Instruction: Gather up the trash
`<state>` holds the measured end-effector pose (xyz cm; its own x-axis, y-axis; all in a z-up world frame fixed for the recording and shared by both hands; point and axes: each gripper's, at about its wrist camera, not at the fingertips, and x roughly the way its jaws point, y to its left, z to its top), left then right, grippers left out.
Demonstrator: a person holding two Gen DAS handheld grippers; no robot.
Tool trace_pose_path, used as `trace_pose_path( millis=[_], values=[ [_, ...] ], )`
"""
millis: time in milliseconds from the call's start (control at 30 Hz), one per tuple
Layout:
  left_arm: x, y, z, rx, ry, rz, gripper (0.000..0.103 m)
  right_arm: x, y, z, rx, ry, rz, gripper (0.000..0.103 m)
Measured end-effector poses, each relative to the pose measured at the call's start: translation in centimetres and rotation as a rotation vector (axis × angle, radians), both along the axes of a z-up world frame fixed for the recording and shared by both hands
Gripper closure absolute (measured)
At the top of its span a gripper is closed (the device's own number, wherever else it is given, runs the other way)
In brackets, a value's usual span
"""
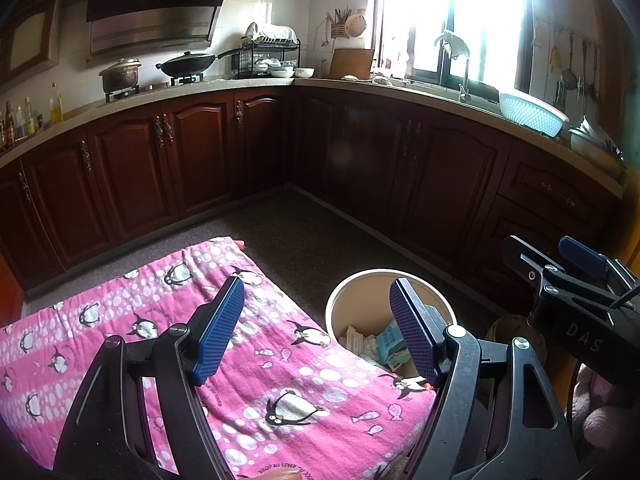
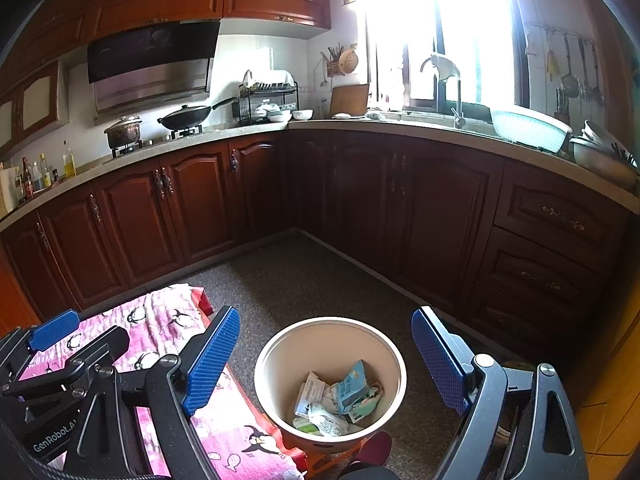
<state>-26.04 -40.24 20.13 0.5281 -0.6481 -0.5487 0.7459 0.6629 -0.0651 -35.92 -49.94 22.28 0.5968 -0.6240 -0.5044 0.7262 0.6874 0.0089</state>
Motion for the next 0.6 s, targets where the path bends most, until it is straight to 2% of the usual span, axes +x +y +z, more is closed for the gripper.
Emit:
trace_pose_path(
  millis=[600],
  values=[
    [0.19,0.29,-0.52,0.008,-0.002,0.003,0.028,0.16,-0.18,-0.29,0.01,0.012,0.005,0.017]
  ],
)
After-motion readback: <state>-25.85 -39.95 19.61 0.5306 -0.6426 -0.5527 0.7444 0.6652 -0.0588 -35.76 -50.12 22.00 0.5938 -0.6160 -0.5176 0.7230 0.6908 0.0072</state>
